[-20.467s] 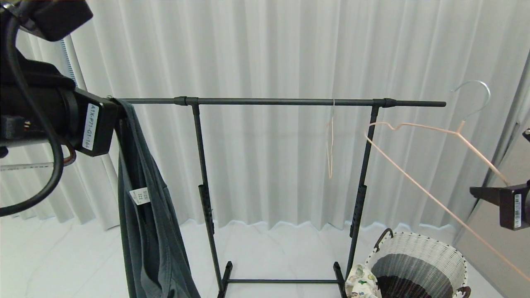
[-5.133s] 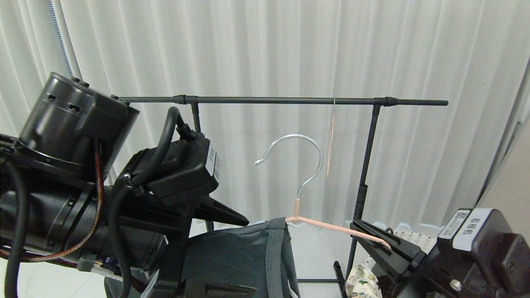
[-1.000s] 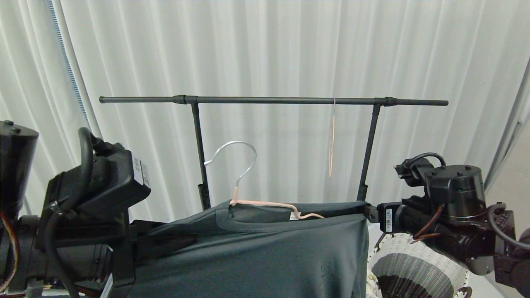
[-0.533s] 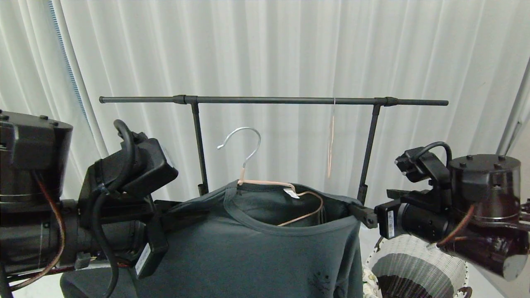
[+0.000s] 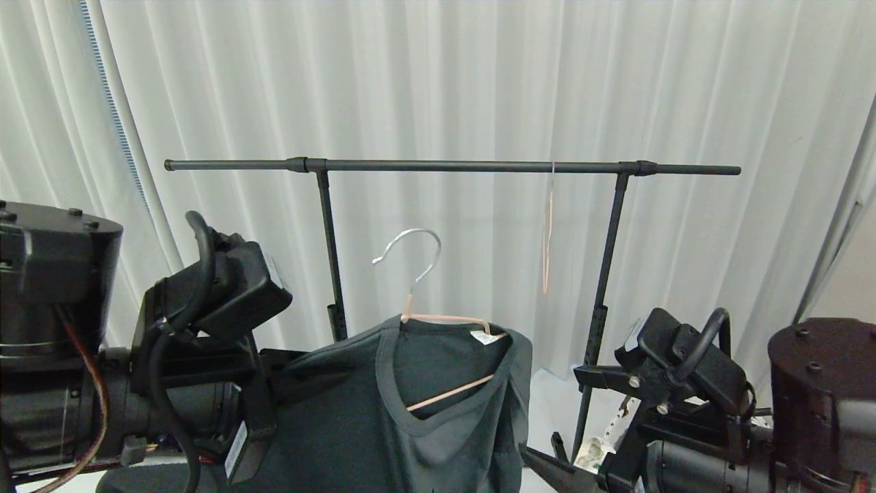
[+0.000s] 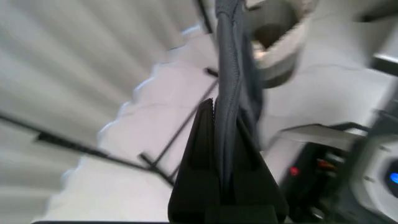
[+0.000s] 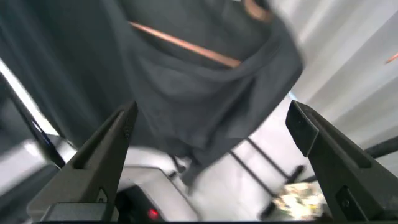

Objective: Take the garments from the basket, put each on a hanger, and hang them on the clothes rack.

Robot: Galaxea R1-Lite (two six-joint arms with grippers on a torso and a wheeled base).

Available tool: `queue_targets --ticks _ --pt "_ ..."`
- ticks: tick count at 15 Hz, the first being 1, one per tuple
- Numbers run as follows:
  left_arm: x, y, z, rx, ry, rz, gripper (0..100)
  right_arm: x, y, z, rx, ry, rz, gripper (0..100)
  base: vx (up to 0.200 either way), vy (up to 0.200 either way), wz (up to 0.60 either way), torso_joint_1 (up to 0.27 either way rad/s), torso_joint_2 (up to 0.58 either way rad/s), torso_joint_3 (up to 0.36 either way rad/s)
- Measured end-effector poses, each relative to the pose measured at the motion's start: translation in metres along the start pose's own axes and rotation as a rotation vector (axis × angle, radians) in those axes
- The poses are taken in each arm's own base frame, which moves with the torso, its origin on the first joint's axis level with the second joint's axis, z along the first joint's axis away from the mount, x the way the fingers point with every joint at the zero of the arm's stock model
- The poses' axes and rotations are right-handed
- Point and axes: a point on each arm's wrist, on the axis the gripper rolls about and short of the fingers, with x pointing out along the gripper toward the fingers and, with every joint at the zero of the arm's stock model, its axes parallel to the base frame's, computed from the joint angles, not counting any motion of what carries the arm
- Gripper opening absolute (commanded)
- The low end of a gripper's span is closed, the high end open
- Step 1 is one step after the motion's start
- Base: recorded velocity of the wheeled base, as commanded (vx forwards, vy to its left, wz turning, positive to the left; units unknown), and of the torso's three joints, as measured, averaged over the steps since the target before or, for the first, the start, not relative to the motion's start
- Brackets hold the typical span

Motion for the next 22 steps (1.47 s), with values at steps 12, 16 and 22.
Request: queue_targets --ticks 12,16,22 --pt "-0.001 -0.017 -0.011 0.123 -0.157 -0.216 0 0.014 -0.020 0.058 -0.351 0.052 0.297 100 0.000 0.000 0.00 0.000 0.00 0.000" --pt "0.001 -0.027 -0.005 0.163 -0.186 -0.267 0 0.020 -0.007 0.061 -0.379 0.140 0.418 100 0.000 0.000 0.00 0.000 0.00 0.000" --pt "0.001 -0.029 0.000 0.186 -0.223 -0.269 0 0.023 -0.005 0.059 -0.373 0.179 0.461 100 0.000 0.000 0.00 0.000 0.00 0.000"
